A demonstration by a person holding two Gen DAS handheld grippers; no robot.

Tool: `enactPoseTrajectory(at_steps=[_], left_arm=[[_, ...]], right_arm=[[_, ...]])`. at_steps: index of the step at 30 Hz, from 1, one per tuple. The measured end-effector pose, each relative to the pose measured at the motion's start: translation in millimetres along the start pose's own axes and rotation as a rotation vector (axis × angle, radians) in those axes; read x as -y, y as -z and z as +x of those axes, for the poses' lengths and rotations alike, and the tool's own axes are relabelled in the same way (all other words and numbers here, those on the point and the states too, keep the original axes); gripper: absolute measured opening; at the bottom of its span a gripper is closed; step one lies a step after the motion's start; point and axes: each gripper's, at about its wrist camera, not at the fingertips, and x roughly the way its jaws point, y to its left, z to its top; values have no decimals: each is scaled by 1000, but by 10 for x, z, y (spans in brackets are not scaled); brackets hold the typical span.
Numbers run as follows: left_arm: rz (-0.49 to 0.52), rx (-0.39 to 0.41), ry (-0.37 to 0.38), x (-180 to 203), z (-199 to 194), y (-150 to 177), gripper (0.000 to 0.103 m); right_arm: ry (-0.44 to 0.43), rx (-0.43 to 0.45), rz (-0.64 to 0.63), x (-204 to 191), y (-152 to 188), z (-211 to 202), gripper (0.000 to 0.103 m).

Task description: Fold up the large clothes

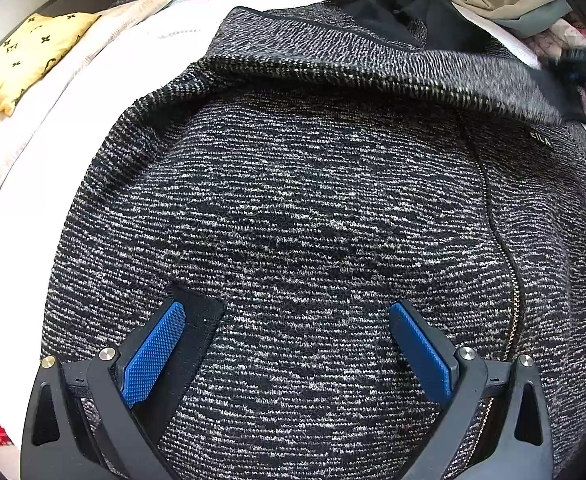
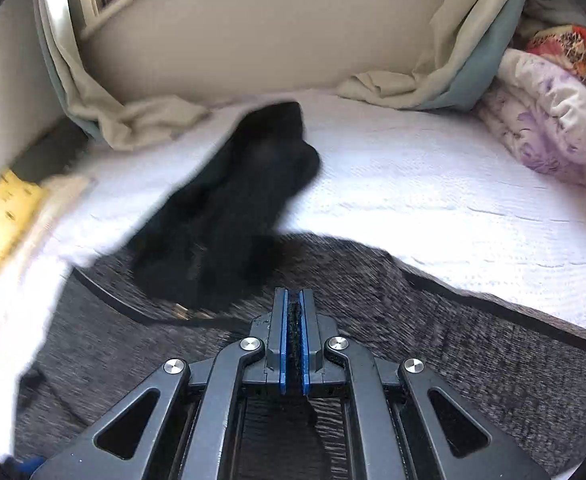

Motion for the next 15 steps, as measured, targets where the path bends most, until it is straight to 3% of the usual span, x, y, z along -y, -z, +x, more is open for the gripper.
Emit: enactPoseTrajectory(at_steps=[5,6,7,8,9,11,15], left_arm=[[1,5,2,-16,-33,40,103],[1,4,3,-27,-22,30,103],[1,7,1,-26,-27,38,103],[0,10,0,-27,-27,39,103],[-1,14,-2,-30,-28,45,103],[-3,22,-7,-29,-36,59,103],[-5,30,-13,-12,-64,99,103]], right_arm=[[216,-140,-58,135,335,266,2],[228,-147,-53,169,373,249,4],[208,-137,-32,216,396,173,6],[197,-119,-2,244,408,79,15],[199,-98,22,249,414,-8,33],[173,-46,46,205,481,-213,46],[75,-94,11,19,728,-332,46]])
